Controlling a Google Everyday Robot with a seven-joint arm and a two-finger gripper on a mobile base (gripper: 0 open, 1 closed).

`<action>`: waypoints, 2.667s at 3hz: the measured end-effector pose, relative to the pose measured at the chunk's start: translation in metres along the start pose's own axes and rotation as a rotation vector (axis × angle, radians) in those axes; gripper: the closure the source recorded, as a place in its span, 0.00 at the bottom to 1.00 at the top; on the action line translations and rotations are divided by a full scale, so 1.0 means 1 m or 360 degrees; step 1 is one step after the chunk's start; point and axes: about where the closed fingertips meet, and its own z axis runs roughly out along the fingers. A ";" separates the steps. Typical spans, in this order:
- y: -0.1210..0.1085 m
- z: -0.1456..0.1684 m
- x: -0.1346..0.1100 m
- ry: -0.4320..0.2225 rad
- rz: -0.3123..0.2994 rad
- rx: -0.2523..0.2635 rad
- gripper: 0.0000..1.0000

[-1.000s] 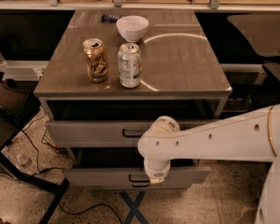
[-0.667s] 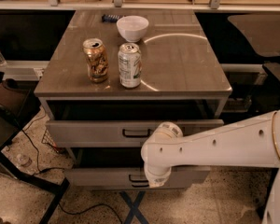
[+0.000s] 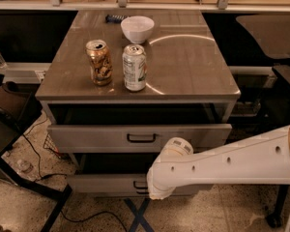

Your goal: Open middle drawer

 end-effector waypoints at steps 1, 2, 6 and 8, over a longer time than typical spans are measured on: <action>-0.006 0.012 -0.003 -0.0011 -0.0048 0.0030 1.00; -0.014 0.031 -0.001 0.0044 -0.0062 0.0024 1.00; -0.018 0.047 0.002 0.0073 -0.0046 0.0044 0.54; -0.017 0.048 0.002 0.0073 -0.0047 0.0039 0.08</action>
Offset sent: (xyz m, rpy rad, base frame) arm 0.0234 0.0167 -0.0417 -0.0483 -0.0363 0.0407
